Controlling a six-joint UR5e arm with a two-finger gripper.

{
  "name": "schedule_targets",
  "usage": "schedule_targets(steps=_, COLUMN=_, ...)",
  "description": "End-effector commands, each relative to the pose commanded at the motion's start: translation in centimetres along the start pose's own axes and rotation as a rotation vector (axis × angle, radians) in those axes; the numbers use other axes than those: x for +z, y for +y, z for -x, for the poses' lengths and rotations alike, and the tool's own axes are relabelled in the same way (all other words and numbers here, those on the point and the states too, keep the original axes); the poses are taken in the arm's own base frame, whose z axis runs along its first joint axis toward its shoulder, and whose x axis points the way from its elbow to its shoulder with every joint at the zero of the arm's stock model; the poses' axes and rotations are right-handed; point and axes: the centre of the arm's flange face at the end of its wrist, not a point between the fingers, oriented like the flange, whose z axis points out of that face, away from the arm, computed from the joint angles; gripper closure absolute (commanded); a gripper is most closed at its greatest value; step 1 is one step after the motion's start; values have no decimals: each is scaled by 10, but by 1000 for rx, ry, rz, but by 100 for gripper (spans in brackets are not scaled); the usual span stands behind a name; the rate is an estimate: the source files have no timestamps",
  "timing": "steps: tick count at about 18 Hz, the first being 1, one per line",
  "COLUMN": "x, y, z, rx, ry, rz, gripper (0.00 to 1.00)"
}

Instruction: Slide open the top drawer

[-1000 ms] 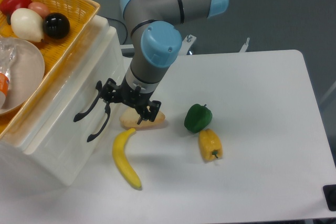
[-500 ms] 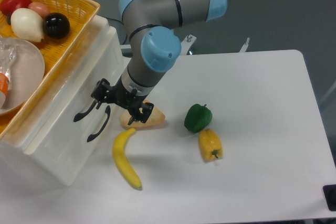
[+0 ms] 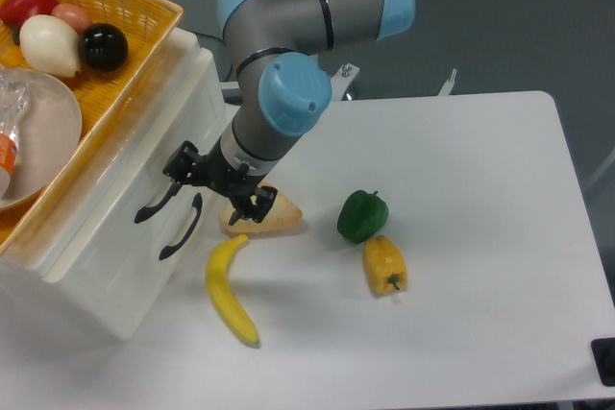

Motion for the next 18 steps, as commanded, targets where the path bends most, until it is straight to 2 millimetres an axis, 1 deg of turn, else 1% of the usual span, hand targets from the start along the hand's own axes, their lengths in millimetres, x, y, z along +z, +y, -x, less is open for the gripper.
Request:
schedule_targets(steps=6, x=1, y=0, z=-2, rx=7, ry=4, rz=6, gripper=0)
schedule_targets(steps=9, x=6, y=0, z=-6, rx=8, ry=13, rz=22, gripper=0)
schedule_targets(steps=18, x=11, y=-1, z=-7, rx=11, ry=17, rz=31, gripper=0)
